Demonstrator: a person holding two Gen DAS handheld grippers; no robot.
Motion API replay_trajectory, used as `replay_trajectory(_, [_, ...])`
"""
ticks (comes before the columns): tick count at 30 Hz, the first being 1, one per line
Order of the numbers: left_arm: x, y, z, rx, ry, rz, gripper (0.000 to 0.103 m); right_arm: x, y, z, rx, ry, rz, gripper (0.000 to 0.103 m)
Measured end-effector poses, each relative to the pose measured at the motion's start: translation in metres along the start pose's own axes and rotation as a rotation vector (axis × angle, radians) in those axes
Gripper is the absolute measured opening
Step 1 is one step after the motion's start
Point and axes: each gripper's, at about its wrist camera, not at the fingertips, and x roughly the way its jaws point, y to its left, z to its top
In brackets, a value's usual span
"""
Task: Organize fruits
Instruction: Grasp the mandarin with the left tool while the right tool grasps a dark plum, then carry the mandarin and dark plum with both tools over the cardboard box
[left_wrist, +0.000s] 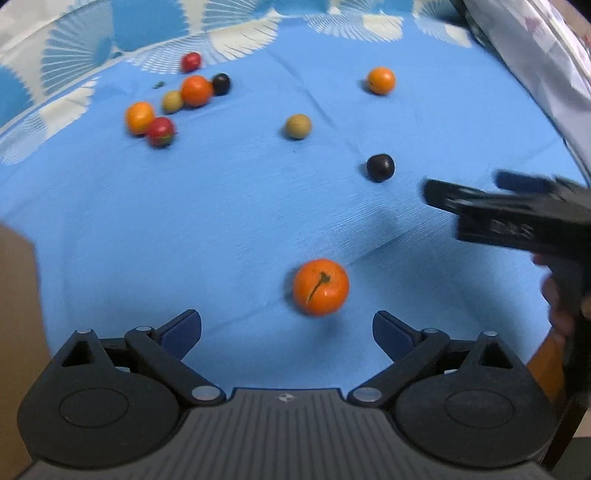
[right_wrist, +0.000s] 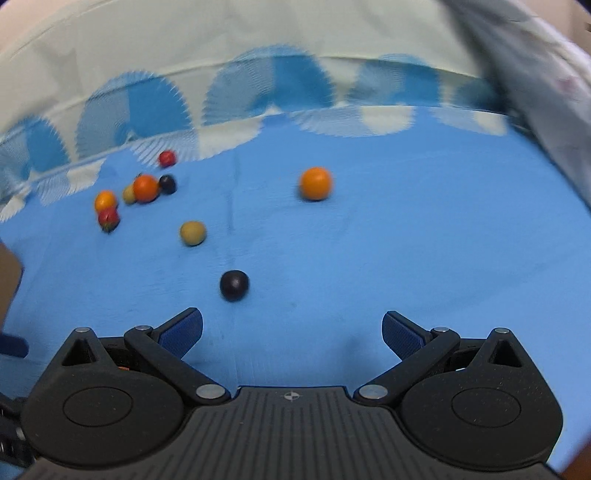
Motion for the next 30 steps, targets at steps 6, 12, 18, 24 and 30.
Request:
replay_trajectory(6, [0.031, 0.001, 0.005, 0.043, 0.03, -0.004, 0.084, 0.052, 0.013, 0.007, -0.066, 0.031, 0.042, 0.102])
replay_trajectory(12, [0.026, 0.007, 0.012, -0.001, -0.049, -0.053, 0.04, 0.049, 0.024, 0.001, -0.152, -0.052, 0.005, 0.061])
replay_trajectory(18, [0.016, 0.007, 0.009, 0.0, -0.066, -0.036, 0.04, 0.039, 0.019, -0.001, -0.126, -0.075, 0.005, 0.024])
replay_trajectory(24, [-0.03, 0.021, 0.0, -0.06, -0.115, -0.031, 0.04, -0.003, 0.014, -0.001, -0.034, -0.124, 0.004, 0.024])
replay_trajectory(30, [-0.103, 0.045, -0.021, -0.135, -0.169, 0.02, 0.04, -0.08, 0.032, -0.008, 0.006, -0.186, 0.051, 0.024])
